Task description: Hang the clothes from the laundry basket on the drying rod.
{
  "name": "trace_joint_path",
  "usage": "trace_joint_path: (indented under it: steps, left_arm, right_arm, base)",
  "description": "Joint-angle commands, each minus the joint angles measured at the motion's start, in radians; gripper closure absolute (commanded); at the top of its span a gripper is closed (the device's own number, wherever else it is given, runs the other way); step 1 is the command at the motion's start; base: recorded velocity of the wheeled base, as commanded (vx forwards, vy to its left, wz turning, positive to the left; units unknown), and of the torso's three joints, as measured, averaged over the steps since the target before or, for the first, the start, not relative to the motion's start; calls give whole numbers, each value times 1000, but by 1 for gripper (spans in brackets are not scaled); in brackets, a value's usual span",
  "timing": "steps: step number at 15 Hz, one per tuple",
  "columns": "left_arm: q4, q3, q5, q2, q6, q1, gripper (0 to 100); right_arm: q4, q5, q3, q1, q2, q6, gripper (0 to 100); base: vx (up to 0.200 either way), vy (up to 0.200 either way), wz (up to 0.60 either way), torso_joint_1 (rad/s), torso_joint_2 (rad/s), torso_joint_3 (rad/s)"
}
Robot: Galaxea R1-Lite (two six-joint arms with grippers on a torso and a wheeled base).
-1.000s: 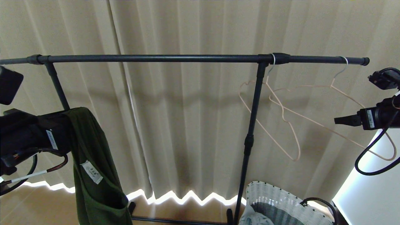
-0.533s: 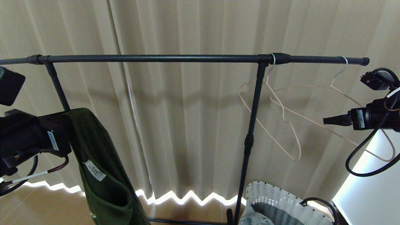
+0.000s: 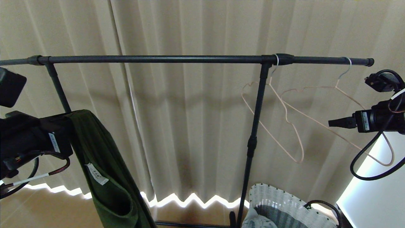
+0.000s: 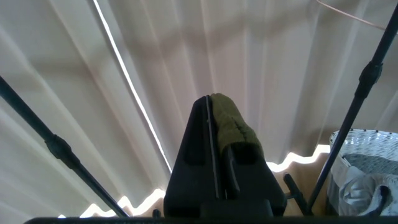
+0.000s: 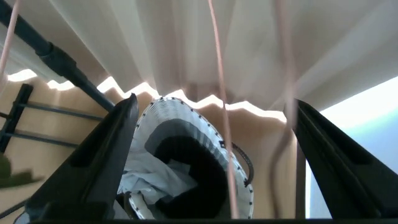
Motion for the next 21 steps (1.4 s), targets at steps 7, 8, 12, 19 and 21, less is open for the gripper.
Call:
trace_joint_path:
  steps: [7,8,12,19,21]
  left_arm:
    - [0,1,0,0,11,0,100]
    - [0,1,0,-1,11,0,100]
    - [0,5,0,-1,12,1,100]
    - [-54,41,0,5,49,6,100]
    - [-55,42,0,2,60,7,100]
  right_arm:
    - [-27,-17,-4,-4,6,-2,100]
    - [-27,-22,-4,-4,6,-2,100]
    - [-27,-30,-1,-9,-7,-3,100]
    - [-175,-42,94,-9,-124,0,100]
    - [-216,-42,158,-9,-179,-5,100]
  base:
    - [0,0,0,0,0,0]
    - [0,0,0,0,0,0]
    - [0,0,0,0,0,0]
    - [0,0,0,0,0,0]
    - [0,0,0,0,0,0]
